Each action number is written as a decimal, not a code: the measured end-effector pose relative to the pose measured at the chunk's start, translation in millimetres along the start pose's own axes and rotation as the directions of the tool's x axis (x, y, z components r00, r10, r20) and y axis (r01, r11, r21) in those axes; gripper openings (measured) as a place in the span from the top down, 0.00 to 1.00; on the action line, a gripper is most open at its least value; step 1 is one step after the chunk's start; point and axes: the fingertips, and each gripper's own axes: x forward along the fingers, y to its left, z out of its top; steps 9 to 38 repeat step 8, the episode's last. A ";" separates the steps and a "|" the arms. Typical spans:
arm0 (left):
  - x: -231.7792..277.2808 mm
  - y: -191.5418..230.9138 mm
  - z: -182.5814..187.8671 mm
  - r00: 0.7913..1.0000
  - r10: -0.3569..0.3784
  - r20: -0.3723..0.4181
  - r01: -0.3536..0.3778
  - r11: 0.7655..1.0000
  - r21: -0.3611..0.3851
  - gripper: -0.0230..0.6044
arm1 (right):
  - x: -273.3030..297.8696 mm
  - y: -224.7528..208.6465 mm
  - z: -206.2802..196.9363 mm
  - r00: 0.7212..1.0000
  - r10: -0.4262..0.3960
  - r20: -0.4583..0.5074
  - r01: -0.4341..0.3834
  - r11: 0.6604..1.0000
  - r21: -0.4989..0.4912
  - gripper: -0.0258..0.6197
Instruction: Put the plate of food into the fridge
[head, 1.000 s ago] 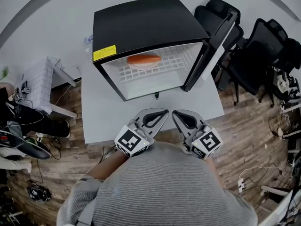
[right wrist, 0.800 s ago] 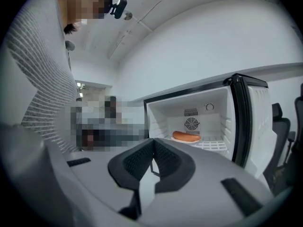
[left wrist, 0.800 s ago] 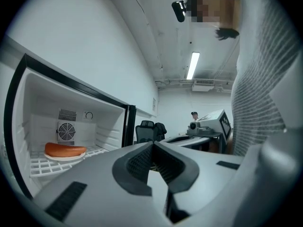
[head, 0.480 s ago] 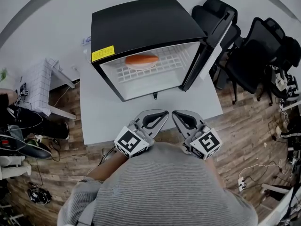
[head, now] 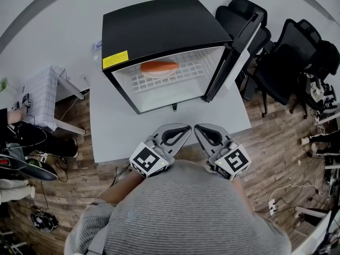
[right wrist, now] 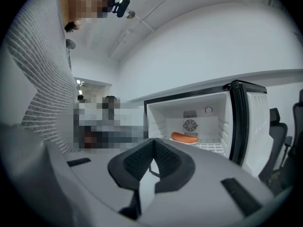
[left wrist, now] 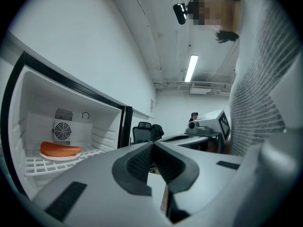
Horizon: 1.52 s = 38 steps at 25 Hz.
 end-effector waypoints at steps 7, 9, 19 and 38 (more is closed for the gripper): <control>-1.7 0.5 0.2 1.000 0.002 0.004 -0.002 1.000 0.007 0.94 | -1.5 5.4 -2.4 1.000 0.023 -0.002 -0.023 1.000 0.001 0.94; -1.6 0.4 -0.1 1.000 0.001 0.005 -0.001 1.000 0.006 0.94 | -1.3 6.4 -2.9 1.000 0.030 -0.002 -0.030 1.000 0.001 0.94; -1.6 0.4 -0.1 1.000 0.001 0.005 -0.001 1.000 0.006 0.94 | -1.3 6.4 -2.9 1.000 0.030 -0.002 -0.030 1.000 0.001 0.94; -1.6 0.4 -0.1 1.000 0.001 0.005 -0.001 1.000 0.006 0.94 | -1.3 6.4 -2.9 1.000 0.030 -0.002 -0.030 1.000 0.001 0.94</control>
